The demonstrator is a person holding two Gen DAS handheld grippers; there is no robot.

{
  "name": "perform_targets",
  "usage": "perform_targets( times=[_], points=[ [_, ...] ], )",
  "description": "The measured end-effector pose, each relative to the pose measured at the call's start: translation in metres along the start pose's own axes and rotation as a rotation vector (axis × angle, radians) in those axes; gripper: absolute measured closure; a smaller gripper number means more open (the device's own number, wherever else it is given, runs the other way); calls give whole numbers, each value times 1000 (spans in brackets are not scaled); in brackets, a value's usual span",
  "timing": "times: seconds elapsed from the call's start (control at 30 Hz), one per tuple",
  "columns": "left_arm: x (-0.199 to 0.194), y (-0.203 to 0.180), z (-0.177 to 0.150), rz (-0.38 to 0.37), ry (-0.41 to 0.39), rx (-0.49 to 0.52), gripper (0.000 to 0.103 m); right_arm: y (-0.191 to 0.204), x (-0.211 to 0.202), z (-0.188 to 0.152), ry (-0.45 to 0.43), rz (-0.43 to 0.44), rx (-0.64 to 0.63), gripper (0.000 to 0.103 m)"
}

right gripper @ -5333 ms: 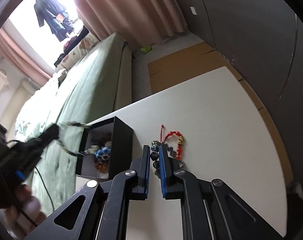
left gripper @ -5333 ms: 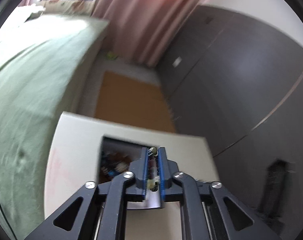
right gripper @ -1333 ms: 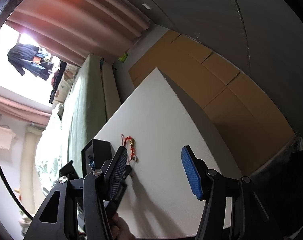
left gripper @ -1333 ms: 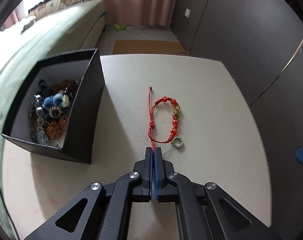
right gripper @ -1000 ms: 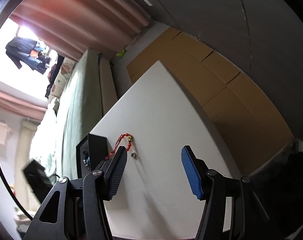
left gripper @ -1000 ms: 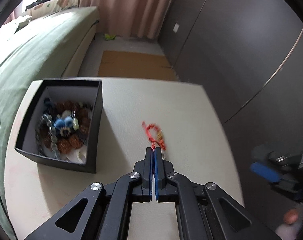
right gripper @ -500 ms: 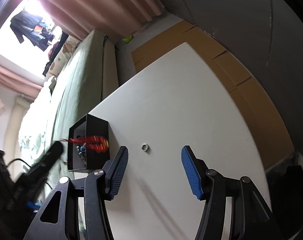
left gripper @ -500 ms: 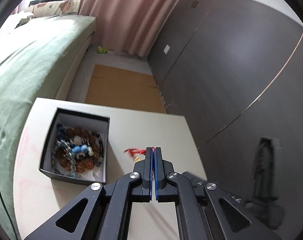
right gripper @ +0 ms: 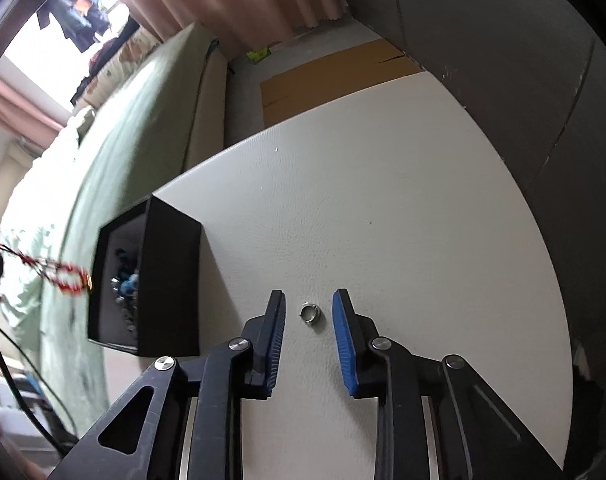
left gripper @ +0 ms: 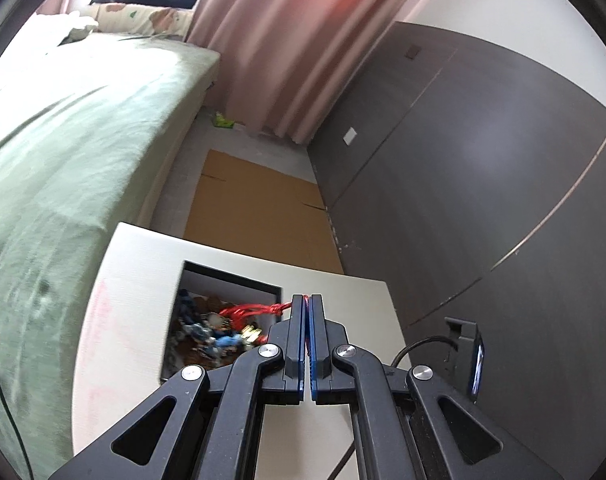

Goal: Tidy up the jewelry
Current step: 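Carry the red bracelet over the box with the left tool while the right tool grasps the silver ring, then open the left tool over the box while the right tool carries the ring in and opens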

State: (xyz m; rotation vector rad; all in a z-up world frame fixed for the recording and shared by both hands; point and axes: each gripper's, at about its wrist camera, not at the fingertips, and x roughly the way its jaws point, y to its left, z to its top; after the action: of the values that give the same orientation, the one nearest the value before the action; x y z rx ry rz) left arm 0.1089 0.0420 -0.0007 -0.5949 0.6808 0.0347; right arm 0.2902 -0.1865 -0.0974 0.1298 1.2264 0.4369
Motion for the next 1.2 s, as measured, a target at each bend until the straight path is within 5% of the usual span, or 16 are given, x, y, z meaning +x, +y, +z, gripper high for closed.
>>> perform_targets(
  times=[0.6,1.03,1.2],
  points=[
    [-8,35,10,17,-8,-54,103,48,8,-13,12,-283,-242,88],
    [16,28,15,2,-8,-83,102,37,-22,-11,-52,-152,-125,88],
    [31,52,9,3,98,-182,101,40,-21,-11,-63,-136,-125,88]
  ],
)
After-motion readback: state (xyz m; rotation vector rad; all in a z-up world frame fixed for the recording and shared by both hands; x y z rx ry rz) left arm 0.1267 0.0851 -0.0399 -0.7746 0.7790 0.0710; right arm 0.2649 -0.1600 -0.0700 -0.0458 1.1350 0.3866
